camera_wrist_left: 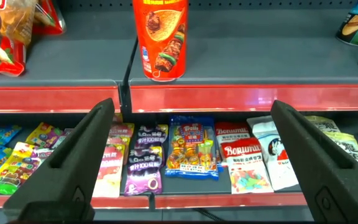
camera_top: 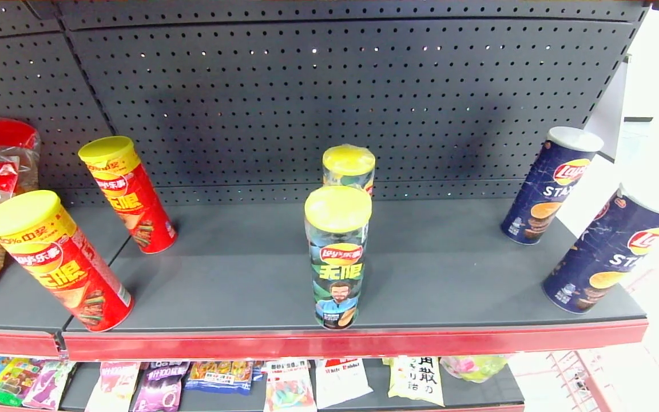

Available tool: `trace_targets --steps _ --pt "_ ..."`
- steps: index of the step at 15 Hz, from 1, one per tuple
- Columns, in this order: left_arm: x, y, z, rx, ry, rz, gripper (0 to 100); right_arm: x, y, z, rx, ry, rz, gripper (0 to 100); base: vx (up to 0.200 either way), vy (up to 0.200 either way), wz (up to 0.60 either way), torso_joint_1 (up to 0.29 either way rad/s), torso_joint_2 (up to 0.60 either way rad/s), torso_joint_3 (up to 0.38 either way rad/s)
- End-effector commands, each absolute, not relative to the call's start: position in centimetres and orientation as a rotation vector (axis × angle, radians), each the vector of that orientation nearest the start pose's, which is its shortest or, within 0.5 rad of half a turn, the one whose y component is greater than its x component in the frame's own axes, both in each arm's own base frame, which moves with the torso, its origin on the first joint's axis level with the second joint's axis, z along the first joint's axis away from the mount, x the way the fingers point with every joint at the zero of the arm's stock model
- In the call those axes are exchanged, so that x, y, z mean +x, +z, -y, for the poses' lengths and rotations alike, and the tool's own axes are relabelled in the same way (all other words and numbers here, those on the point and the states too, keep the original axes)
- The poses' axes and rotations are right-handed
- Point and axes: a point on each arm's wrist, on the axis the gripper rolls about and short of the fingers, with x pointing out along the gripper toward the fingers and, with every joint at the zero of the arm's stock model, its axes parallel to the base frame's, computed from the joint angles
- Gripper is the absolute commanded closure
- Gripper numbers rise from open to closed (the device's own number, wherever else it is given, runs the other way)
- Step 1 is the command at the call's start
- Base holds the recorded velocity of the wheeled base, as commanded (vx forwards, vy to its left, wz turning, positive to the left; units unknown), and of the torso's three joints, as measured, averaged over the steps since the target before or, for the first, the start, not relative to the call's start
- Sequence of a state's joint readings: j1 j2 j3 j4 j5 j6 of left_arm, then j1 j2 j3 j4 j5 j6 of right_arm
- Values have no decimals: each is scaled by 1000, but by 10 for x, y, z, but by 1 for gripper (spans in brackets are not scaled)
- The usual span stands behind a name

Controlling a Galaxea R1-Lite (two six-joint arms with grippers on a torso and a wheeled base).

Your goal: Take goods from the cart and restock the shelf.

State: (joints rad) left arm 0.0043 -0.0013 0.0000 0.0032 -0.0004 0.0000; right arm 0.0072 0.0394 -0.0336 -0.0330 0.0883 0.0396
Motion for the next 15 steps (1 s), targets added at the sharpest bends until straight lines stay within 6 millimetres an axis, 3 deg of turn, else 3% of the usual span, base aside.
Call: trace_targets --steps 1,4,7,15 --pt "-23 75 0 0 5 -3 0 -24 83 -2 41 84 46 0 0 0 0 0 0 0" --pt "-23 75 0 0 5 -3 0 -23 78 1 56 -41 24 0 0 0 0 0 0 0" --pt "-23 75 0 0 5 -3 0 -23 76 -1 -20 72 1 0 0 0 0 0 0 0" --pt "-23 75 0 0 5 -3 0 -23 76 -1 -2 28 0 0 0 0 0 0 0 0"
